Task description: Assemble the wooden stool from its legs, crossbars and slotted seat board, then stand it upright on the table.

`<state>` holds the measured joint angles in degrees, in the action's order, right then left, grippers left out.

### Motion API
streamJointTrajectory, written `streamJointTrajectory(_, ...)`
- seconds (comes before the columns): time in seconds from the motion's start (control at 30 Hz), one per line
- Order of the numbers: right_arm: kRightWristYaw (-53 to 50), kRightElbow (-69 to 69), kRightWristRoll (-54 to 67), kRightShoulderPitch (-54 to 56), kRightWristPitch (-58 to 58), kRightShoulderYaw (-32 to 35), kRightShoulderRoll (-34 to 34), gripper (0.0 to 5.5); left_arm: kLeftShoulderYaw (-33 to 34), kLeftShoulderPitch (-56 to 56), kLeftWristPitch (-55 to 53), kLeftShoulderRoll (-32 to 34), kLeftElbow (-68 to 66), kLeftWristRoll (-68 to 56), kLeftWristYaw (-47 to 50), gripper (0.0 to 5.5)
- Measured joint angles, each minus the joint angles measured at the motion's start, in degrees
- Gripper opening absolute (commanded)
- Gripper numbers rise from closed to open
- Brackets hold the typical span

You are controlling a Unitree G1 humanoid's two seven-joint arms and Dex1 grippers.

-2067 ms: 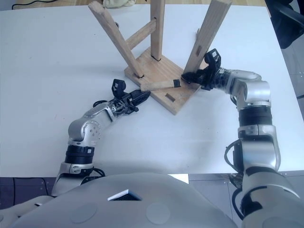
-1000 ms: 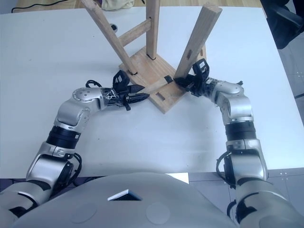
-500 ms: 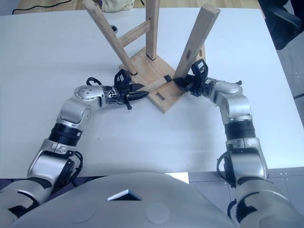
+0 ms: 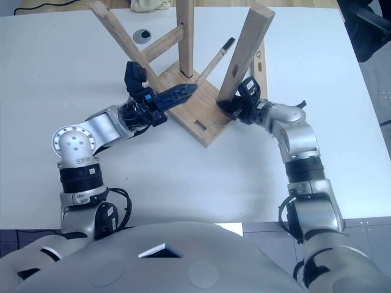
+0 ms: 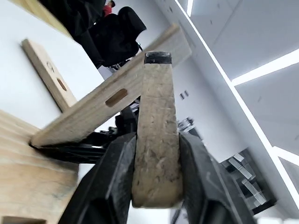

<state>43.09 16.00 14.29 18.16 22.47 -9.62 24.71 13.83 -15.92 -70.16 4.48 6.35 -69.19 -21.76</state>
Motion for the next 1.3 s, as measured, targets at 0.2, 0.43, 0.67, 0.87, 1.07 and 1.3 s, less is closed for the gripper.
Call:
streamJointTrajectory(0.2, -2.8, -0.2, -0.4, -1.4, -2.9, -0.4, -2.1, 1.02, 2.3, 0.4, -5.1, 0.9, -4.1, -20.7, 18.1, 1.26)
streamJointTrajectory(0.43, -3.3, 1.5, -0.5, -1.7, -6.5, -1.1, -2.3, 1.04, -2.7, 0.4, 0.6, 4.4, -10.1, -40.8, 32.5, 1.26)
streamJointTrajectory(0.67, -4.9, 2.9, -1.3, -1.4, -9.4, -2.3, -3.9, 1.06, -3.9, 1.8, 0.3, 2.1, -15.8, -44.0, 35.6, 1.26)
streamJointTrajectory(0.87, -6.0, 4.2, -1.6, -0.9, -11.8, -3.7, -4.1, 1.07, -3.0, 1.7, -1.4, 2.5, -18.8, -44.2, 38.1, 1.26)
streamJointTrajectory(1.07, -6.7, 4.5, -1.6, -1.0, -13.0, -4.4, -4.1, 1.08, -2.4, 0.1, -3.2, 3.8, -21.9, -44.7, 39.0, 1.26)
streamJointTrajectory(1.3, -7.2, 4.5, -1.6, -1.0, -13.9, -5.8, -4.1, 1.10, -3.9, -4.7, -3.9, 8.2, -23.8, -44.4, 38.8, 1.26)
